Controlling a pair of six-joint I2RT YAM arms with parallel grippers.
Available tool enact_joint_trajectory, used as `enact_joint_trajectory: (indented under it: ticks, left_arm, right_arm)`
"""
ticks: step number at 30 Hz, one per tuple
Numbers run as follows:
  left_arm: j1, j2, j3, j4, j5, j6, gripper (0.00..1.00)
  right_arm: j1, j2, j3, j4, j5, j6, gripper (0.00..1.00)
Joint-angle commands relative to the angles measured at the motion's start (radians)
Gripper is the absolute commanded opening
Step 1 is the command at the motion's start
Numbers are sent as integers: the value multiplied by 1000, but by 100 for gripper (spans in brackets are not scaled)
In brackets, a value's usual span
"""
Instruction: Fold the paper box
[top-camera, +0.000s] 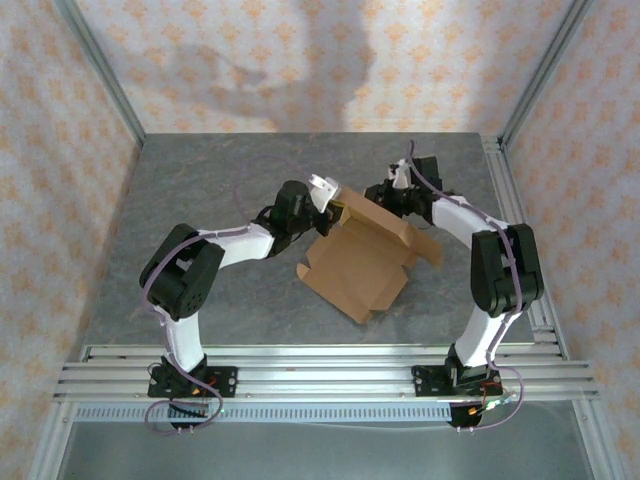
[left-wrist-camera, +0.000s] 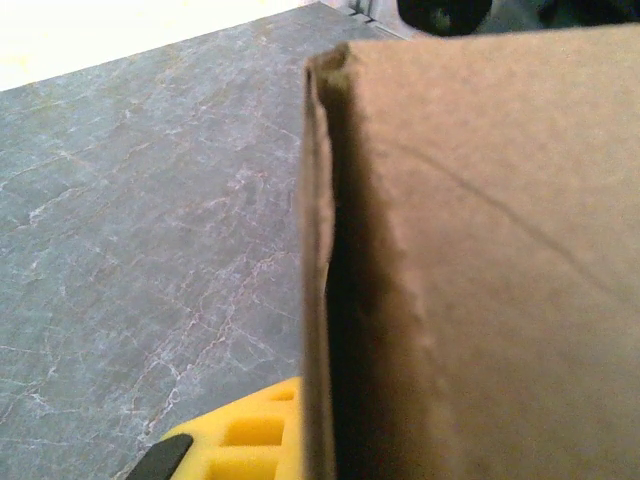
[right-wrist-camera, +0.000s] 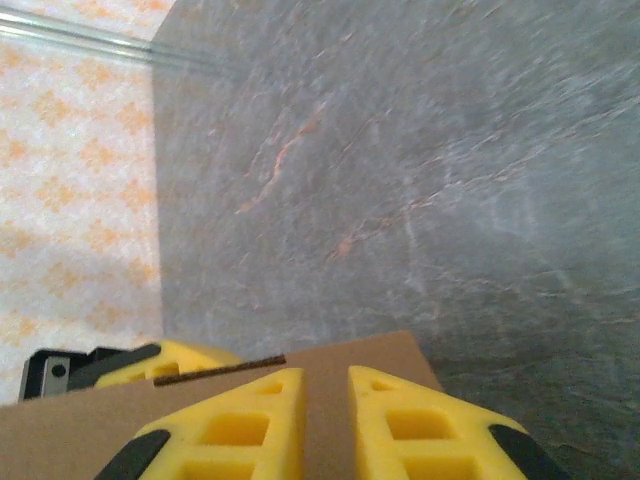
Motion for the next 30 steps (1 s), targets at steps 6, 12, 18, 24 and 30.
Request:
enact_joint_trajectory:
  ticks: [6,12,18,24,30]
  left_arm:
    - [-8,22,104,-24,-41,-68,0]
    - [-8,36,140,-69,-60,-84,0]
    - [3,36,121,-39,-80,-119,0]
    - [24,21,83,-9,-63,-140,0]
    - [66,4,28,85,-31,-235,0]
  right_arm:
    - [69,-17,-39,90,-128,-12,18]
    - [90,-30,-4,-33,-82,-111,18]
    - [84,-59,32,-85,-20,-143,20]
    - [5,-106,38,-53,57,-70,34]
    - [-97,-207,1,-52,178,-39,58]
